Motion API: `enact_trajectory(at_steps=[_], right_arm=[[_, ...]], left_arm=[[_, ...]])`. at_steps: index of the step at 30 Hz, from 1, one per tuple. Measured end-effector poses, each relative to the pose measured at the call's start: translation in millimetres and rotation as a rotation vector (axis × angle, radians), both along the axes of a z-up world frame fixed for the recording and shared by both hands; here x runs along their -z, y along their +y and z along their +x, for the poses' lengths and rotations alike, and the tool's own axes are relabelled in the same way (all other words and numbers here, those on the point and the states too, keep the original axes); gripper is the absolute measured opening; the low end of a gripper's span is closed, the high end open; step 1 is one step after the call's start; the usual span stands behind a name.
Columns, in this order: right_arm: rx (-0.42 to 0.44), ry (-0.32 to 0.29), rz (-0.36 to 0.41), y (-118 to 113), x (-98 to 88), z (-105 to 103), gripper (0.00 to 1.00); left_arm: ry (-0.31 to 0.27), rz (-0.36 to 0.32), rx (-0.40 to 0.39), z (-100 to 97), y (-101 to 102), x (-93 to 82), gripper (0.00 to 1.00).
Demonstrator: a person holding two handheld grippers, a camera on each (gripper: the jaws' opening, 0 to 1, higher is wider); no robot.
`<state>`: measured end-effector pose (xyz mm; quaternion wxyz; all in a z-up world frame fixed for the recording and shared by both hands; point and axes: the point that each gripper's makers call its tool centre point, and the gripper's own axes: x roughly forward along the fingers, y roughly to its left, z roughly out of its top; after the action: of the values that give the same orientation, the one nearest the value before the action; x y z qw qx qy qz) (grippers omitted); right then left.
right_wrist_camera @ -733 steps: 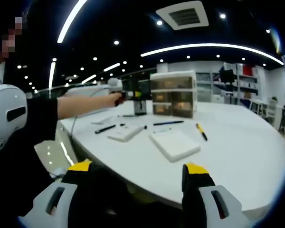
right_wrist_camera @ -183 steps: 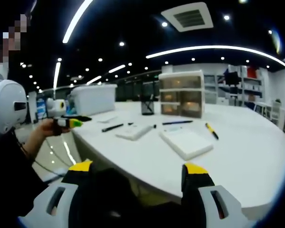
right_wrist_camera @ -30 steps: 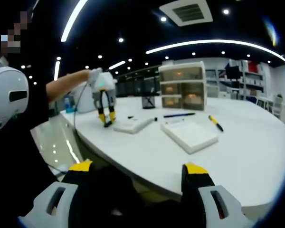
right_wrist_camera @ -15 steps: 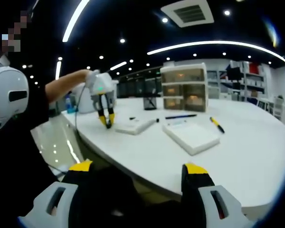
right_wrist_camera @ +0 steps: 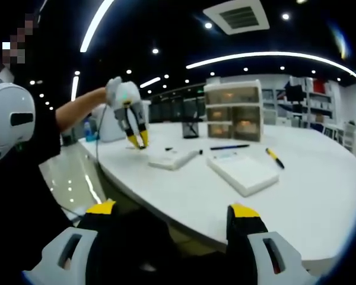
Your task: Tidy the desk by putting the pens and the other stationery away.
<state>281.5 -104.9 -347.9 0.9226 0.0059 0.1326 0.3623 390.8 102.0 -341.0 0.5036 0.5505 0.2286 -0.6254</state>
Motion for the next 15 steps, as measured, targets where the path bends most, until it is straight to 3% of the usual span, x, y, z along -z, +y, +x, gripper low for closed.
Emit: enact_trajectory(at_steps=[2,6,9,14,15], right_arm=[[-0.002,-0.003,0.0,1.2,-1.6,-0.8,0.7],[-0.01,-0.009,-0.001,4.9,-3.8,-2.3,0.7],[-0.015,-0.011,-0.002,7.3,-4.5,-3.3,0.7],[-0.021,-0.017,-0.003,10.0,-7.3,-4.9,0.7],[-0.021,-0.019,-0.003,10.2,-8.1,-5.0,0.7]], left_arm=[[-0.012,-0.082,-0.032,3.6,-6.1,-12.3,0.11],[-0.107,-0.268,-0.062,18.7,-16.9,-42.7,0.11],[-0.158,-0.358,-0.092,27.2,-17.6,-56.7,0.11],[-0.162,-0.502,-0.216,40.5,-12.3,-73.5,0.11],[-0.179,-0.563,-0.255,47.2,-11.1,-82.4,0.11]])
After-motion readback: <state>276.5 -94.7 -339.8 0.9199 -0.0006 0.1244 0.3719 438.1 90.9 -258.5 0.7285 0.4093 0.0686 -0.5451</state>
